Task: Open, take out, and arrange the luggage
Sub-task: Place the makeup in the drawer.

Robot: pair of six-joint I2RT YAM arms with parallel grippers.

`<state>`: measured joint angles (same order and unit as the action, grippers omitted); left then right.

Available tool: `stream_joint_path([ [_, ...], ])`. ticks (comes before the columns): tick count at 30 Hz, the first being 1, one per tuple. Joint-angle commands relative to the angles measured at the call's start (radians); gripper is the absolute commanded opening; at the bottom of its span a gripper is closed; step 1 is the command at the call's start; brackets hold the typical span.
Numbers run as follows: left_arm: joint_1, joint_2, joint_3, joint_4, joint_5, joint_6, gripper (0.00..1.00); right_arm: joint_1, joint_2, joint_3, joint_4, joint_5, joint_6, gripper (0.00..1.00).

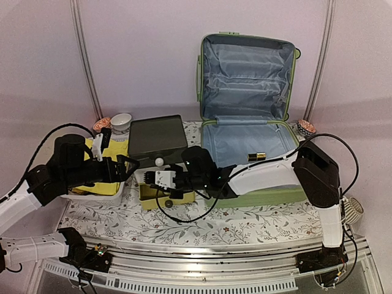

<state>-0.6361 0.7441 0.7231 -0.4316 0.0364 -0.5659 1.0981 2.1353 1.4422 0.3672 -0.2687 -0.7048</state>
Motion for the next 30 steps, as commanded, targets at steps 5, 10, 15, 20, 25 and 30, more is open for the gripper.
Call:
stream_joint_path([
  [5,0.018,0.010,0.016,0.004,0.010,0.022,0.98,-0.029,-0.049,-0.029,-0.022,-0.008,0.005,0.10],
  [10,0.018,0.005,0.010,0.001,0.010,0.019,0.98,-0.031,-0.027,-0.010,-0.029,-0.028,0.015,0.11],
  [15,0.018,-0.001,0.010,-0.008,0.006,0.019,0.98,-0.030,0.002,0.007,-0.080,-0.062,0.019,0.10],
  [20,0.018,-0.008,0.005,-0.009,0.005,0.017,0.98,-0.030,0.005,0.001,-0.147,-0.060,0.016,0.13],
  [25,0.019,-0.003,0.003,-0.001,0.010,0.016,0.98,-0.029,0.002,0.004,-0.190,-0.028,0.019,0.36],
  [30,0.020,0.002,0.003,-0.001,0.018,0.014,0.98,-0.030,-0.024,0.013,-0.206,-0.002,0.054,0.55],
])
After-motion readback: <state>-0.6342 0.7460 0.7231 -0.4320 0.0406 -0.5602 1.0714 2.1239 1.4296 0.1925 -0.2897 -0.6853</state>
